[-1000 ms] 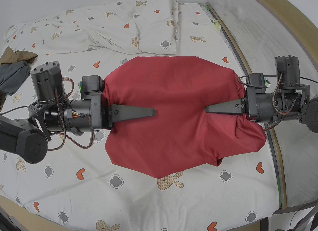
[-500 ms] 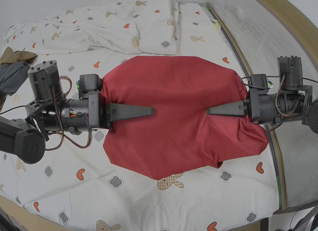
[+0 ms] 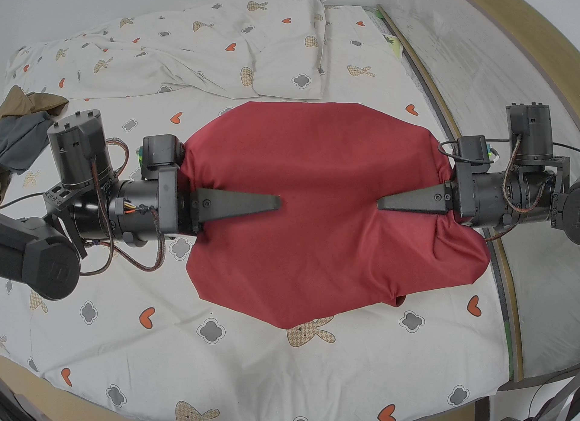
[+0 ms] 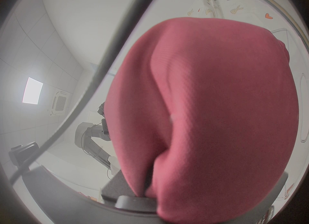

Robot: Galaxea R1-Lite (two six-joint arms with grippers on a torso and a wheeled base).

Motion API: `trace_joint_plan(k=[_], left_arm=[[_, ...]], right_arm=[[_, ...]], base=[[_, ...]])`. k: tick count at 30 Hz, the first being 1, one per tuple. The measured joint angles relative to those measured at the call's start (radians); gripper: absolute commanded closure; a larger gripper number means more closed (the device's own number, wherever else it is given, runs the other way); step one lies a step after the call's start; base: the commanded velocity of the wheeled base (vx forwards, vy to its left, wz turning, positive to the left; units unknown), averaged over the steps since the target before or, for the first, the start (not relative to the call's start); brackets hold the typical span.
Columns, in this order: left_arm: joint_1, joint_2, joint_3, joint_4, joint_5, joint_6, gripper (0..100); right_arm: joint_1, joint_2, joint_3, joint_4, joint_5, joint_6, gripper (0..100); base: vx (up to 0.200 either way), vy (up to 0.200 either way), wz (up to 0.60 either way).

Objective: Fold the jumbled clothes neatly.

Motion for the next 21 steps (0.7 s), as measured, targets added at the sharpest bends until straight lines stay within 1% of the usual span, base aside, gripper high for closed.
trace_joint_plan(k=[10,21], left_arm=[[-0.001,-0.003,-0.001,0.001,0.0,-0.01,100],[-0.002,-0.001,0.0,0.002,0.0,-0.009,100]], right_arm=[[0.0,0.0,-0.002,-0.002,0.0,0.0,100],[-0.001,0.0,-0.002,-0.001,0.0,0.0,100]], base=[[0.0,0.0,0.0],[0.2,0.0,0.0]])
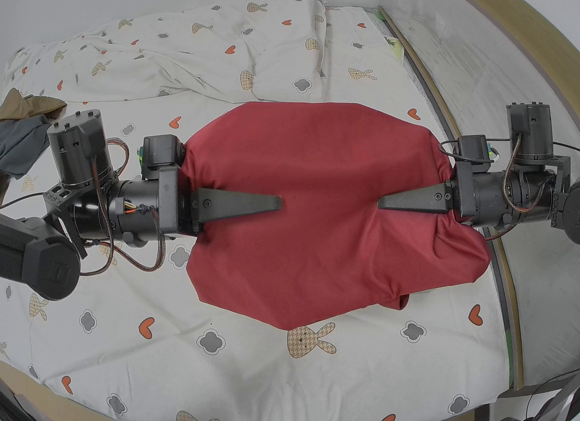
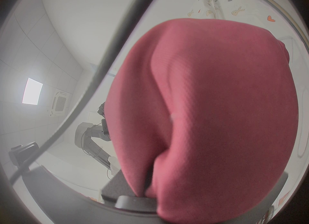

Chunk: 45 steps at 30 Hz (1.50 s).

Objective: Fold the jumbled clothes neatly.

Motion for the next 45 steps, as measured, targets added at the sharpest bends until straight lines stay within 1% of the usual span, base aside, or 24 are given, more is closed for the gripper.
trace_joint_plan(k=[1,14,19,23,29,39,45], left_arm=[[0.0,0.0,0.0,0.0,0.0,0.0,100],[-0.003,-0.006,0.01,-0.003,0.0,0.006,100],[-0.011,-0.005,0.024,-0.012,0.001,0.048,100],[-0.028,0.001,0.029,-0.012,0.002,0.061,100],[-0.069,0.033,-0.002,-0.011,0.002,0.063,100],[-0.1,0.121,-0.064,-0.01,0.002,0.064,100],[-0.109,0.163,-0.088,-0.01,0.002,0.066,100]], right_arm=[[0.0,0.0,0.0,0.0,0.0,0.0,100],[-0.003,0.0,-0.001,-0.001,0.0,0.0,100],[-0.013,-0.008,-0.001,-0.001,0.0,0.001,100],[-0.023,-0.014,-0.001,0.0,0.0,0.001,100],[-0.058,-0.021,0.003,-0.001,0.0,0.0,100],[-0.121,-0.027,0.049,-0.007,0.0,-0.006,100],[-0.17,-0.029,0.069,-0.008,0.001,-0.026,100]], base=[[0.2,0.0,0.0],[0.0,0.0,0.0],[0.0,0.0,0.0],[0.0,0.0,0.0],[0.0,0.0,0.0],[0.0,0.0,0.0],[0.0,0.0,0.0]])
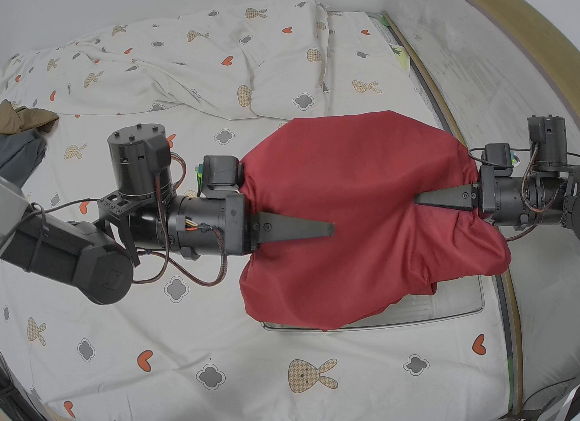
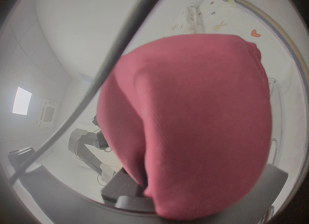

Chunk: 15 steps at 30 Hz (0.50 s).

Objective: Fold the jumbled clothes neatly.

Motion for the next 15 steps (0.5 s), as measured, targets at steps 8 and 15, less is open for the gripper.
trace_joint_plan(k=[8,15], left_arm=[[-0.001,0.065,-0.051,0.001,-0.001,0.001,100],[0.007,0.106,-0.075,-0.003,-0.001,0.004,100]], right_arm=[[-0.034,-0.001,0.034,0.001,-0.001,-0.022,100],[-0.036,0.001,0.047,0.002,-0.001,-0.037,100]], base=[[0.0,0.0,0.0],[0.0,0.0,0.0]])
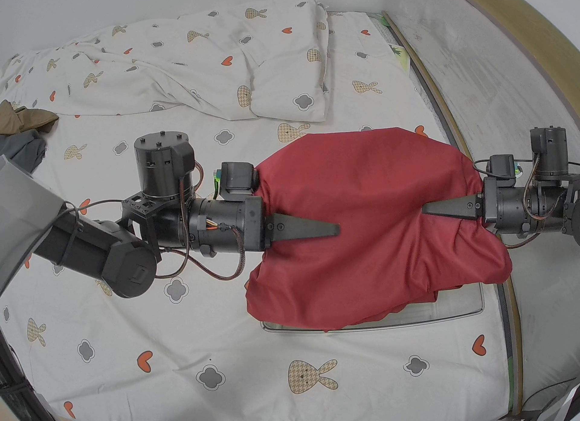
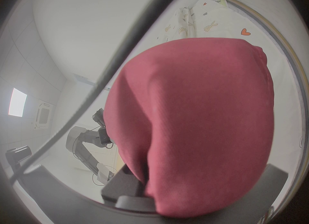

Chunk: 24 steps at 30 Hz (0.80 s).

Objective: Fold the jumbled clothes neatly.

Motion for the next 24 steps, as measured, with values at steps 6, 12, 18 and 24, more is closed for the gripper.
trace_joint_plan(k=[6,12,18,24], left_arm=[[0.004,0.037,-0.041,0.0,0.0,0.004,100],[0.003,0.07,-0.074,-0.001,0.0,0.004,100],[0.001,0.098,-0.095,-0.001,0.0,0.004,100],[0.001,0.128,-0.113,0.002,0.001,0.003,100]], right_arm=[[0.0,0.007,0.001,-0.001,0.0,-0.005,100],[-0.006,0.013,0.0,-0.003,0.001,-0.016,100],[-0.017,0.026,0.0,-0.003,0.0,-0.036,100],[-0.024,0.053,0.005,-0.003,0.0,-0.06,100]], base=[[0.0,0.0,0.0],[0.0,0.0,0.0],[0.0,0.0,0.0],[0.0,0.0,0.0]])
